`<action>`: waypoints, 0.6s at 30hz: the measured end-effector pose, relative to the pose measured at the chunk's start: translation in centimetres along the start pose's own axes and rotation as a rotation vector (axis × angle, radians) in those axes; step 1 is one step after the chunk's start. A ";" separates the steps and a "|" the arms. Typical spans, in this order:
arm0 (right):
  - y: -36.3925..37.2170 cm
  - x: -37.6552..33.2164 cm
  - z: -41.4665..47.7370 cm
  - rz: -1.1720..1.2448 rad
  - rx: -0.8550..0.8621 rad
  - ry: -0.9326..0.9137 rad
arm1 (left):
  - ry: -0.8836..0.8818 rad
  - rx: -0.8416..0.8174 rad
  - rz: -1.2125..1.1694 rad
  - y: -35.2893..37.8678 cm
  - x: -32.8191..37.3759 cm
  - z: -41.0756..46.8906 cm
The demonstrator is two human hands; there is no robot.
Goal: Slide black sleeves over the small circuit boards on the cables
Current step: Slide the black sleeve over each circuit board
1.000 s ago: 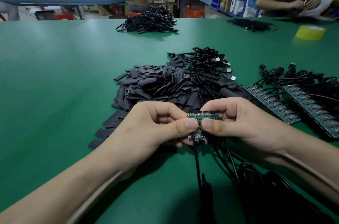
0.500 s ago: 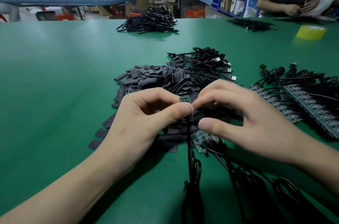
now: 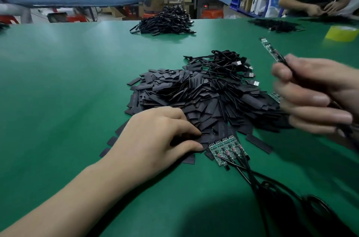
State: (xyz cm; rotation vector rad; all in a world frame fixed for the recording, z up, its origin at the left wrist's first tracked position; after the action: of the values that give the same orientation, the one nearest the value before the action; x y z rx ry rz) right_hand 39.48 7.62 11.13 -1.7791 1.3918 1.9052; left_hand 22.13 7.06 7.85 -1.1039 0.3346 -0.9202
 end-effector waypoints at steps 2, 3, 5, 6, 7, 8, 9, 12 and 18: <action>-2.2 0.3 -0.5 -0.238 0.080 0.016 | 0.005 -0.010 -0.009 0.2 0.0 0.1; -3.5 0.3 -0.7 -0.478 0.224 0.024 | 0.005 -0.012 -0.016 0.3 0.0 0.1; -4.2 0.9 -0.6 -0.794 0.392 0.023 | 0.011 -0.007 -0.011 0.4 -0.1 0.1; -3.9 1.7 -0.3 -0.833 0.400 0.041 | 0.020 0.000 0.000 0.4 -0.1 0.1; -3.5 2.4 0.3 -0.834 0.395 0.058 | 0.037 0.011 0.017 0.4 0.0 0.1; -3.1 2.9 0.7 -0.835 0.395 0.067 | 0.060 0.025 0.043 0.2 0.2 0.1; -3.1 3.3 0.9 -0.822 0.409 0.069 | 0.089 0.039 0.073 0.1 0.4 0.2; -2.7 3.8 1.4 -0.846 0.465 0.028 | 0.172 0.095 0.147 -0.4 1.1 0.4; -1.9 4.2 1.8 -1.064 0.529 -0.097 | 0.100 0.177 -0.117 -1.1 0.8 0.5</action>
State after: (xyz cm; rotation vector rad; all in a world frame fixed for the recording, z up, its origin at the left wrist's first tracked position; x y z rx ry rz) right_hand 38.42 8.01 6.30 -1.5934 0.5717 0.9280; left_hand 22.42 6.63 9.16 -0.9241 0.2671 -1.0899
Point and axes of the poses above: each hand's wrist, its own z-axis towards the middle knuckle, its own y-axis out of the palm, x = y × z, the point moved 9 cm from there along z, towards the middle knuckle, and after that the axes turned 10 degrees about y, right-handed, at the moved point
